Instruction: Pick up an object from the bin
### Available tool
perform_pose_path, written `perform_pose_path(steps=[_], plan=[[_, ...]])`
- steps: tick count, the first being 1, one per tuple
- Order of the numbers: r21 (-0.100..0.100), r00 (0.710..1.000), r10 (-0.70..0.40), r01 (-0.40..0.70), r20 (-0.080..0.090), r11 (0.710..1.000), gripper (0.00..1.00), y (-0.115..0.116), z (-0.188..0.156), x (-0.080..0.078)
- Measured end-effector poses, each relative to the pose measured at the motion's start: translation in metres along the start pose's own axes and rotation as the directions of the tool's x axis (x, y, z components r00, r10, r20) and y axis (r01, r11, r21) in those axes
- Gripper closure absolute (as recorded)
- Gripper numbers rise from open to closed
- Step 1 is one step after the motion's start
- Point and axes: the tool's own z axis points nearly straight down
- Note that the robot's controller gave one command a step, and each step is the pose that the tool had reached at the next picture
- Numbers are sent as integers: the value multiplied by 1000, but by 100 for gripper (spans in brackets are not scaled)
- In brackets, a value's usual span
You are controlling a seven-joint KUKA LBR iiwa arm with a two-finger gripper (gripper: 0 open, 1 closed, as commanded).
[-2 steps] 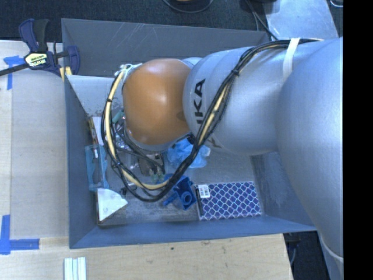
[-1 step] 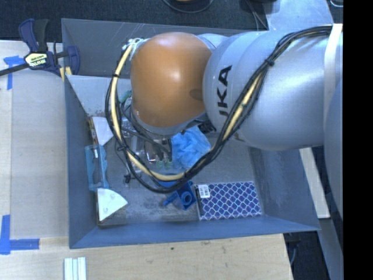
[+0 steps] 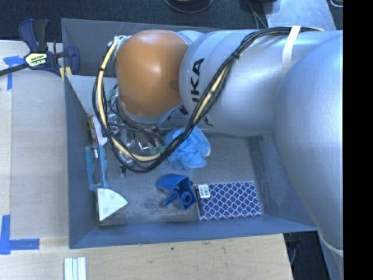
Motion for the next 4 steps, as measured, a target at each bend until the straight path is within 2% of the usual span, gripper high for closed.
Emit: perform_pose_path(steps=[1, 2, 3, 4], plan=[[1, 988, 152, -152, 3, 988, 0, -81, 22, 7], [0, 1000, -14, 14, 5, 1000, 0, -85, 13, 3], [6, 999, 33, -33, 9, 999, 0, -176, 1, 5], [1, 996, -89, 89, 12, 996, 100, -157, -1, -8]])
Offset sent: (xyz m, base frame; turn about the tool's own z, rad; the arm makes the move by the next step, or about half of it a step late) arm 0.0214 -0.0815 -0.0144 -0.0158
